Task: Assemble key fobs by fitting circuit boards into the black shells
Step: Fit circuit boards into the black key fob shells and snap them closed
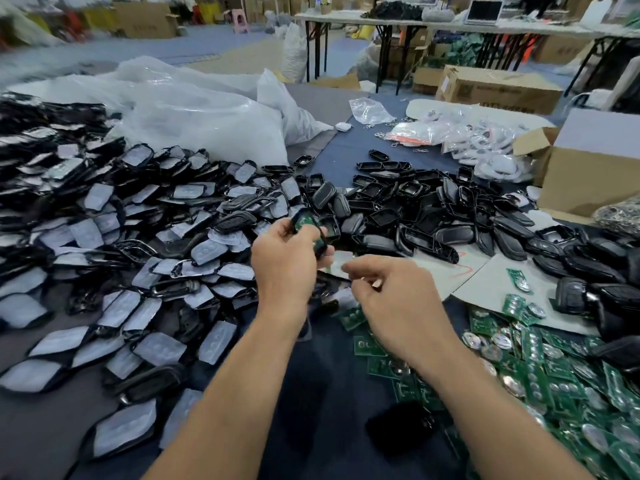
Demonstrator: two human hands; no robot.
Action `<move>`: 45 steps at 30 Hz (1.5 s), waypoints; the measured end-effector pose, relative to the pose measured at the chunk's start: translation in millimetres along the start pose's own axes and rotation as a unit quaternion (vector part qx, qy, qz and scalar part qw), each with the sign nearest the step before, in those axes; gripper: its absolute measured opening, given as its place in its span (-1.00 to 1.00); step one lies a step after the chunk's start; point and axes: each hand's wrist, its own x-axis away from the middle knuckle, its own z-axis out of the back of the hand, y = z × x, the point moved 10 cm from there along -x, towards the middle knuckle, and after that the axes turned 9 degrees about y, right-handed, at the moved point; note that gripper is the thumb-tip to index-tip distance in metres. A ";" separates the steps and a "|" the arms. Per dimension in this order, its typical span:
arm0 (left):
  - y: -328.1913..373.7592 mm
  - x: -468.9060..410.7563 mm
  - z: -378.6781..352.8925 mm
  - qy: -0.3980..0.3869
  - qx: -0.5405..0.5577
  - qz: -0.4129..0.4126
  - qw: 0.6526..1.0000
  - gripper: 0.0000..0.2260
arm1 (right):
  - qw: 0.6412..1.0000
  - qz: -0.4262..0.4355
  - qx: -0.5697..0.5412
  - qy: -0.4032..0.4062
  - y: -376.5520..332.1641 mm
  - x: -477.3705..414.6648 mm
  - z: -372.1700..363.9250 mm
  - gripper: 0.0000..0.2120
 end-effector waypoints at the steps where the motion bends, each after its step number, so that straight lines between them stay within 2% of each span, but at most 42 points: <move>1: 3.9 -9.2 11.4 0.032 0.029 0.004 0.999 -0.91 | 1.000 0.012 0.017 -0.016 -8.0 -8.4 -12.6 -0.72; 5: 16.7 -36.0 52.2 0.132 0.147 0.018 0.980 -0.87 | 0.991 0.061 0.084 -0.090 -42.1 -34.8 -66.3 -0.72; 8: 19.2 -41.8 66.4 0.145 0.249 0.048 0.957 -0.84 | 0.982 0.075 0.113 -0.130 -58.4 -51.3 -99.1 -0.71; 12: 21.0 -44.2 69.6 0.132 0.302 0.069 0.942 -0.82 | 0.952 0.131 0.188 -0.201 -74.2 -55.5 -138.7 -0.53; 15: 18.7 -44.1 64.6 0.113 0.318 0.102 0.936 -0.82 | 0.930 0.178 0.246 -0.208 -78.8 -54.7 -147.7 -0.53; 17: 18.4 -44.9 64.2 0.109 0.323 0.110 0.934 -0.81 | 0.916 0.211 0.274 -0.203 -85.2 -56.2 -150.2 -0.67; 19: 19.2 -45.1 62.9 0.105 0.325 0.109 0.934 -0.82 | 0.905 0.229 0.296 -0.205 -92.3 -58.8 -153.6 -0.90; 20: 20.0 -44.4 61.9 0.103 0.321 0.105 0.935 -0.82 | 0.901 0.236 0.302 -0.205 -96.1 -58.9 -154.9 -0.87; 27: 34.3 -40.0 63.9 0.100 0.230 0.004 0.968 -0.81 | 0.904 0.267 0.308 -0.130 -99.1 -47.2 -135.8 -0.96; 29: 34.2 -40.1 61.1 0.090 0.220 -0.006 0.971 -0.84 | 0.933 0.227 0.265 -0.090 -91.0 -50.8 -116.3 -0.81; 30: 32.4 -40.9 59.2 0.085 0.216 -0.003 0.973 -0.85 | 0.959 0.181 0.213 -0.057 -84.3 -54.3 -99.0 -0.78; 31: 30.1 -42.3 56.8 0.080 0.212 0.005 0.974 -0.86 | 0.982 0.126 0.136 -0.024 -74.4 -57.6 -80.5 -0.81; 33: 22.5 -44.4 47.9 0.061 0.189 0.029 0.980 -0.86 | 1.000 0.017 -0.015 0.017 -47.6 -55.3 -47.4 -0.86; 35: 12.0 -41.2 31.3 0.025 0.145 0.056 0.987 -0.86 | 0.990 -0.061 -0.125 0.015 -22.3 -39.8 -23.9 -0.83; 38: -5.6 -25.8 0.6 -0.055 0.062 0.084 0.993 -0.88 | 0.963 -0.120 -0.242 0.003 3.9 -13.0 0.6 -0.71; 42: -20.6 5.7 -36.9 -0.166 -0.028 0.075 0.983 -0.85 | 0.943 -0.162 -0.288 0.036 34.7 10.9 23.5 -0.68; 45: -29.8 28.2 -56.3 -0.232 -0.061 0.071 0.968 -0.85 | 0.933 -0.176 -0.311 0.036 43.5 22.7 24.8 -0.53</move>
